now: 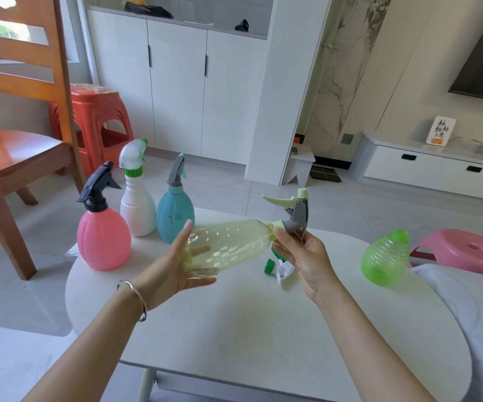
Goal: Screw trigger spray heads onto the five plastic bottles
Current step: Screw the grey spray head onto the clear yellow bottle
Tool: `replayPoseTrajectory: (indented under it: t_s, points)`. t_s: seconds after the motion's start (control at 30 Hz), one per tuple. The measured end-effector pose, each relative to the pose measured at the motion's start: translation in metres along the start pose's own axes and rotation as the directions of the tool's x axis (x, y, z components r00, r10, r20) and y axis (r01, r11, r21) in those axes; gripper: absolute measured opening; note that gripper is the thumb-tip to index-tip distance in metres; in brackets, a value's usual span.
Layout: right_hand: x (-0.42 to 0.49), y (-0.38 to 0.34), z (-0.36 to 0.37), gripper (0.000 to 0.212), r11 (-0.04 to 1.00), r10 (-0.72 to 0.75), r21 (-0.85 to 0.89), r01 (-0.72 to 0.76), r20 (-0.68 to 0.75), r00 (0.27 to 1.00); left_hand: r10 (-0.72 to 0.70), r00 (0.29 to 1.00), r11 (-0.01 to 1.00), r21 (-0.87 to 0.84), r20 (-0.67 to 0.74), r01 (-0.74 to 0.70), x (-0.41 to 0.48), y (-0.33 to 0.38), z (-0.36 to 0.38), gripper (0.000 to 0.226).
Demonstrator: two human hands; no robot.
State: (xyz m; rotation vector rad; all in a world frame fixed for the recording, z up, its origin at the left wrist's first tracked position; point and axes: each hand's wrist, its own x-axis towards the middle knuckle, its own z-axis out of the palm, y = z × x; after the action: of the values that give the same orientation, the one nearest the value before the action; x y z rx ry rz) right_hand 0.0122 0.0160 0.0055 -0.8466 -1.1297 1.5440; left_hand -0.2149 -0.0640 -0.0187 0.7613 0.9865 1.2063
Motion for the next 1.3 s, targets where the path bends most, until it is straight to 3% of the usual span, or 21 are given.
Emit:
replayPoseTrajectory:
  t_s: [0.13,0.27,0.4,0.5,0.7,0.83,0.93,1.03,1.2,1.3]
  points:
    - [0.000,-0.001,-0.001,0.030,1.000,0.004,0.026,-0.004,0.002,1.000,0.023,1.000,0.999,-0.032,-0.013,-0.023,0.003,-0.005,0.004,0.071]
    - [0.001,-0.001,-0.002,0.028,0.996,0.021,0.083,-0.017,-0.044,0.999,0.086,0.989,0.994,-0.078,0.123,-0.077,0.000,-0.003,0.001,0.081]
    - [0.001,0.000,-0.002,0.033,0.999,0.031,0.047,-0.026,-0.099,0.995,0.112,0.988,0.979,0.157,0.106,-0.128,-0.004,-0.007,0.002,0.100]
    - [0.000,0.001,-0.001,0.019,0.999,0.051,0.020,-0.049,-0.111,0.993,0.168,0.984,0.942,0.282,0.065,-0.179,-0.005,-0.006,0.006,0.094]
    - [0.002,-0.004,0.001,0.013,0.989,-0.053,-0.141,0.037,-0.114,0.992,0.077,0.995,0.988,0.129,0.063,-0.085,-0.001,-0.008,0.006,0.078]
    - [0.003,-0.009,-0.001,0.011,0.999,-0.012,-0.053,0.013,0.024,1.000,-0.041,0.998,0.998,-0.043,0.056,0.044,0.002,-0.007,0.008,0.079]
    - [0.003,-0.013,-0.003,0.030,1.000,0.029,0.002,-0.029,0.136,0.990,-0.090,0.994,0.989,-0.109,0.064,0.096,0.002,-0.005,0.007,0.076]
    - [0.003,-0.017,-0.002,0.034,0.996,0.025,-0.085,-0.019,0.068,0.997,-0.093,0.991,0.990,-0.095,0.097,0.102,-0.001,-0.006,0.005,0.076]
    - [0.001,-0.014,0.001,0.022,0.943,-0.096,-0.328,0.060,-0.095,0.991,-0.077,0.993,0.995,-0.063,0.085,0.083,-0.001,-0.010,0.010,0.076]
    - [0.003,-0.011,0.000,0.017,0.929,-0.119,-0.361,0.074,-0.102,0.988,-0.097,0.993,0.991,-0.081,0.071,0.102,0.000,-0.009,0.014,0.076]
